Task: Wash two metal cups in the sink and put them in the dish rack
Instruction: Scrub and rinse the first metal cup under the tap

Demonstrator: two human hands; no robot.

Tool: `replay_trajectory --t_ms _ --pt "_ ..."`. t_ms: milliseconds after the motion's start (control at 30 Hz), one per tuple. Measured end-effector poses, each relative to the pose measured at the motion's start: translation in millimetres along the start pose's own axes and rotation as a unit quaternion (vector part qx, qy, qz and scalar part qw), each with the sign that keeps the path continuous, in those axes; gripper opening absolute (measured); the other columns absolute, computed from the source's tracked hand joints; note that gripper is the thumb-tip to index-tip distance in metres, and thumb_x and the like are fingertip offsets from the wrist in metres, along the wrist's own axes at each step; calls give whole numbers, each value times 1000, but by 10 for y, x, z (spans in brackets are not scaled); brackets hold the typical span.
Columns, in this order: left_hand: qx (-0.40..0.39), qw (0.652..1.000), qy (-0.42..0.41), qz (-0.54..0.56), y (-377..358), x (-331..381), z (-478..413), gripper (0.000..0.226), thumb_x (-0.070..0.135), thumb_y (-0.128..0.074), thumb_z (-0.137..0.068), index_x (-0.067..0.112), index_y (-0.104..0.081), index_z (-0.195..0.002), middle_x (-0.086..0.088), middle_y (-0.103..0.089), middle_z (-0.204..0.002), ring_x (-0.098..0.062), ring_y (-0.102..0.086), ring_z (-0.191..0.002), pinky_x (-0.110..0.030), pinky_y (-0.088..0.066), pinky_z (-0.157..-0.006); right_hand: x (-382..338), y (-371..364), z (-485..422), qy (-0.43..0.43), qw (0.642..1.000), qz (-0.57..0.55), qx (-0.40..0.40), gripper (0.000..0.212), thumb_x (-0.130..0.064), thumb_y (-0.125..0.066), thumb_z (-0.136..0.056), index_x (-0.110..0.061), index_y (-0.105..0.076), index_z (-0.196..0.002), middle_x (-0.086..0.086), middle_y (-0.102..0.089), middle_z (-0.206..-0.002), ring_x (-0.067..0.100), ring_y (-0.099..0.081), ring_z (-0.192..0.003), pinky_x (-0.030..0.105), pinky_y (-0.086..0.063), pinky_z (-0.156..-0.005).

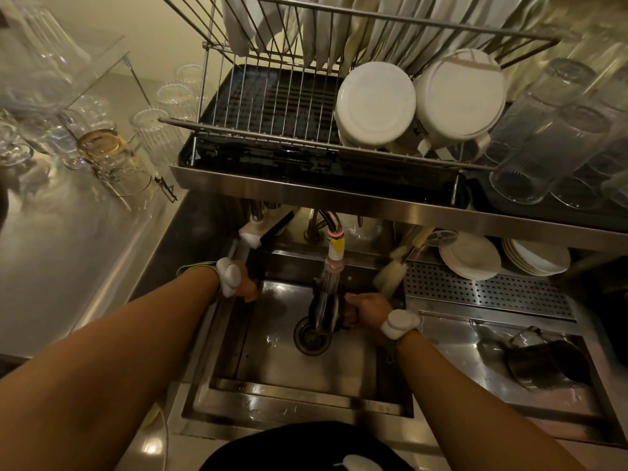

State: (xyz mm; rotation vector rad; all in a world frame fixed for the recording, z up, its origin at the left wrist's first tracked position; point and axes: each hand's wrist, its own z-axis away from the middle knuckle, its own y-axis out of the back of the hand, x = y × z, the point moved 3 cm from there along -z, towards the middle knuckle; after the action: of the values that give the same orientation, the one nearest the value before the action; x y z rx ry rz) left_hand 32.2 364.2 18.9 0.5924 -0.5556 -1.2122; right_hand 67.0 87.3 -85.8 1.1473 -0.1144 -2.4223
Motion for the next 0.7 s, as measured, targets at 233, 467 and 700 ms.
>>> replay_trajectory --t_ms 233,467,700 --pt "10 1000 1 -1 -19 -7 -12 35 30 -61 -87 6 -66 -113 -9 -64 -105 -19 -56 -88 -12 -34 -48 133 -241 203 -165 940 -276 -114 29 -31 -45 -105 -9 -64 -106 19 -77 -90 38 -76 -78 44 -62 -67" --pt "-1 1000 10 20 -14 -9 -5 37 30 -62 -86 4 -65 -113 -11 -64 -102 -21 -57 -88 -16 -36 -52 -14 -414 283 -204 882 -385 -180 27 -23 -47 -103 -5 -65 -113 23 -76 -99 30 -78 -78 34 -64 -60" --pt "8 1000 -2 28 -21 -41 -26 17 32 -63 -84 15 -61 -85 -4 -59 -92 -19 -55 -84 -17 -35 -51 21 -386 202 -158 938 -261 -168 27 -27 -44 -106 -8 -62 -111 21 -70 -107 39 -70 -94 51 -60 -81"
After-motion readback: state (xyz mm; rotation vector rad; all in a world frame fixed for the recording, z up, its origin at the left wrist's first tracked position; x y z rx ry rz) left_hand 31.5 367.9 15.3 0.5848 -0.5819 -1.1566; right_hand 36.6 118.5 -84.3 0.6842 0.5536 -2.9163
